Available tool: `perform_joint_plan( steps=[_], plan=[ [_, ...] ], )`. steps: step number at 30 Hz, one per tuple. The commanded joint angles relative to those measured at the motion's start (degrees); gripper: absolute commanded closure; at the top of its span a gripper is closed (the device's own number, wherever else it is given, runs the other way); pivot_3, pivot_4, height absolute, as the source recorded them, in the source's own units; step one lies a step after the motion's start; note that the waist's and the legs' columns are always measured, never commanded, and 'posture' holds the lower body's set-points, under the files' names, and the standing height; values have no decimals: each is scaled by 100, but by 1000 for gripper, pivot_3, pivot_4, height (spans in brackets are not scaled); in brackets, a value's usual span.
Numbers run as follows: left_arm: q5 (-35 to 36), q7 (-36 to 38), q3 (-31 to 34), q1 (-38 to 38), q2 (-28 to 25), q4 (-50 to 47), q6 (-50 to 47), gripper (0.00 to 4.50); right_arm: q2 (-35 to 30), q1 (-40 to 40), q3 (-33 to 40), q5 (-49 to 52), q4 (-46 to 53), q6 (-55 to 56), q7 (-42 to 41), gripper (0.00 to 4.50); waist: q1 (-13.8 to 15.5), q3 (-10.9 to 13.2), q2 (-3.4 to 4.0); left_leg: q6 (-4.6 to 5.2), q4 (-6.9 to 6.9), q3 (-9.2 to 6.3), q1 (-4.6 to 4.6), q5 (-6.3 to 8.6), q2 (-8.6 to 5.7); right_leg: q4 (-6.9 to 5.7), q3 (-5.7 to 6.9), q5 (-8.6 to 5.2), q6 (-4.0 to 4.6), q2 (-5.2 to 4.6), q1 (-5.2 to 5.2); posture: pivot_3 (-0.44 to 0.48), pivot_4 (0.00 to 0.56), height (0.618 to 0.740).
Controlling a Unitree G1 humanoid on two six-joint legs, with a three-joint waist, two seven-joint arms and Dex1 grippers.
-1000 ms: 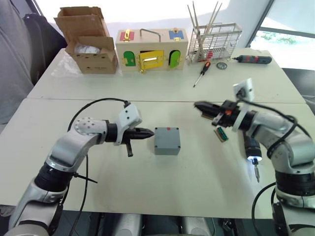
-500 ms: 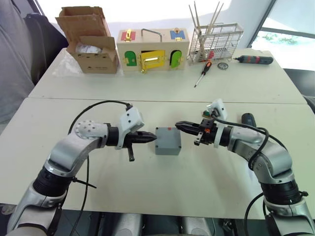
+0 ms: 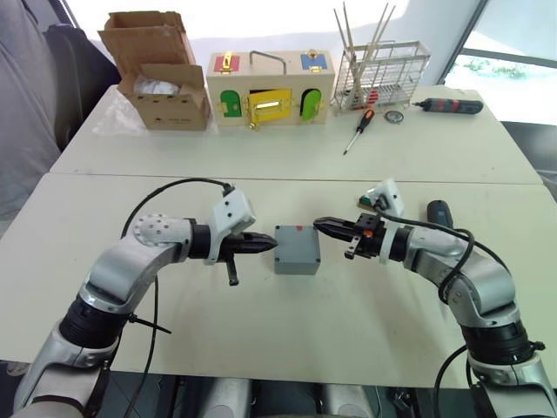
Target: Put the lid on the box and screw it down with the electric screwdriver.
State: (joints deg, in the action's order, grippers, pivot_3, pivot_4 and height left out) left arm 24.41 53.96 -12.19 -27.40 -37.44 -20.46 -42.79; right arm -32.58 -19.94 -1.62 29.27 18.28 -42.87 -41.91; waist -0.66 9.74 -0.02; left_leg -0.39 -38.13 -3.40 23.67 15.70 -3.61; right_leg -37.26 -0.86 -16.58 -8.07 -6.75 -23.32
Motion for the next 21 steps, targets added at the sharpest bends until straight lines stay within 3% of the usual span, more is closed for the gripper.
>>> perform_joint_plan(
  steps=[1,17,20,21],
  plan=[
    [34,-9,95,-49,4,-125,94,4500,-24,-2,49,-39,81,137,0,4469,1,0,0,0,0,0,0,0,0,0,0,0,0,0,0,0,150,735],
    [0,-52,74,-73,34,-76,106,4500,56,-91,-109,-222,-111,245,8,4469,3,0,0,0,0,0,0,0,0,0,0,0,0,0,0,0,150,735],
    [-10,-50,65,-83,47,-56,126,4500,21,-117,-106,-224,-87,229,-16,3599,2,0,0,0,0,0,0,0,0,0,0,0,0,0,0,0,150,735],
    [-11,-50,64,-87,52,-52,128,4500,-3,-129,-89,-212,-66,212,-28,3061,2,0,0,0,0,0,0,0,0,0,0,0,0,0,0,0,150,735]
  ],
)
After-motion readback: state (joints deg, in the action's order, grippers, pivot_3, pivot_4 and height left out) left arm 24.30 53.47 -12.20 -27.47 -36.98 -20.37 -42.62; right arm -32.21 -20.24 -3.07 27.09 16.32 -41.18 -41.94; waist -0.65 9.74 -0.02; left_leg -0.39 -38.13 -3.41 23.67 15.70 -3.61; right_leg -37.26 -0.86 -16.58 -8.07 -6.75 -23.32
